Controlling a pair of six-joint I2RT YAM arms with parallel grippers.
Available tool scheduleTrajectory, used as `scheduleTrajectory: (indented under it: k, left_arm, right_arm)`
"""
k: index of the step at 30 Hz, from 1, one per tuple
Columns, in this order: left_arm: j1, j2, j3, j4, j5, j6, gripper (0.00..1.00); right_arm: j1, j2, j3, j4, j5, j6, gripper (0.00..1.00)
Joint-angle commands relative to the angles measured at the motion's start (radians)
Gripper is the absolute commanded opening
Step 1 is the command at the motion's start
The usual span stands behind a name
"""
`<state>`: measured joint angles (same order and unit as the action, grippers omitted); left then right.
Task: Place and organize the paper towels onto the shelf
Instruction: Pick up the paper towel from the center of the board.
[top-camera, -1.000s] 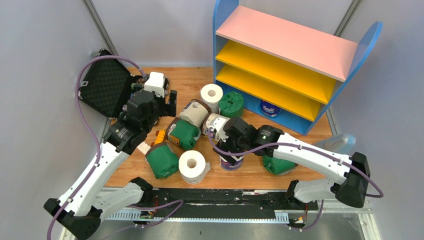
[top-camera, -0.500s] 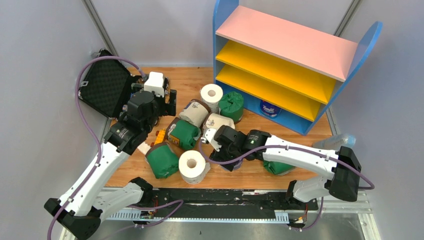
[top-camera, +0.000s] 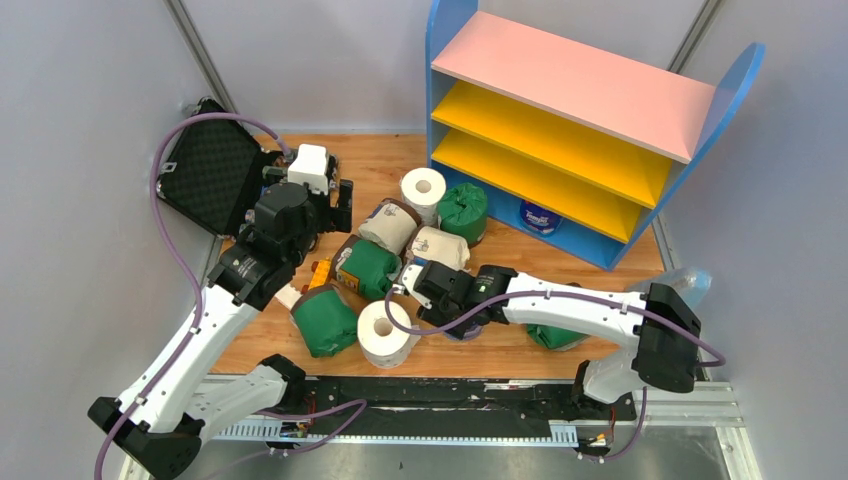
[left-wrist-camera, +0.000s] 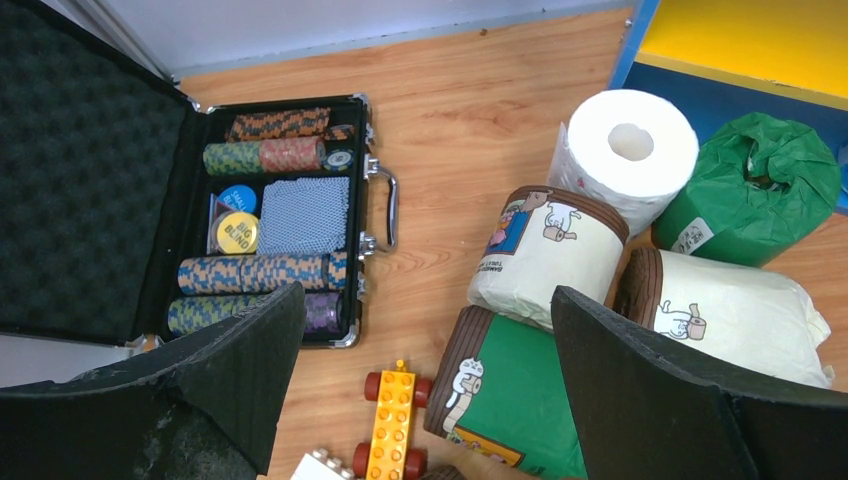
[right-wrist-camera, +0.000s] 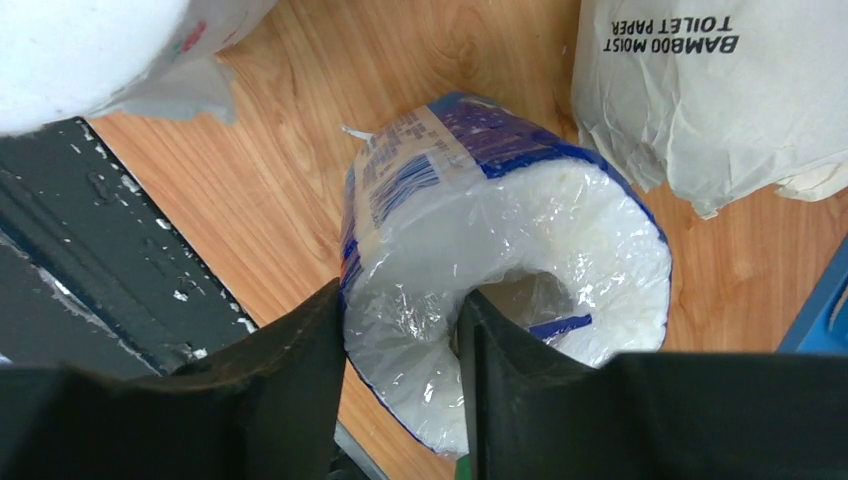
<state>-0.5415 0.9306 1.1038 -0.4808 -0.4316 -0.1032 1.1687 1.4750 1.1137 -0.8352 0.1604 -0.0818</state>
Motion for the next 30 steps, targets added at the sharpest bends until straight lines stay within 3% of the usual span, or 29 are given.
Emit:
scheduleTrajectory:
  k: [1, 5, 11, 18, 27, 30]
  left_arm:
    - [0.005, -0.019, -0.003, 0.042, -0.009, 0.004, 1.00]
    - [0.006, -0.017, -0.004, 0.043, -0.010, 0.005, 1.00]
    - [0.005, -0.017, -0.005, 0.042, -0.003, 0.002, 1.00]
    - [0.005, -0.019, -0.005, 0.042, 0.008, -0.002, 1.00]
    - [0.005, -0.020, -0.012, 0.052, 0.016, -0.003, 1.00]
    - [0.005, -0.018, -0.014, 0.052, 0.019, -0.003, 1.00]
  right_arm:
    - [0.009, 0.017, 0.011, 0.005, 0.067, 0.000, 0.38]
    - [0.008, -0.039, 0.016, 0.003, 0.086, 0.013, 0.30]
    - [-0.043, -0.131, 0.044, -0.036, 0.154, 0.062, 0.25]
    - [-0.257, -0.178, 0.067, -0.121, 0.287, 0.130, 0.22]
    - [-0.498, -0.124, 0.049, -0.065, 0.405, 0.193, 0.20]
    - [-0.554, -0.109, 0.016, -0.038, 0.380, 0.183, 0.15]
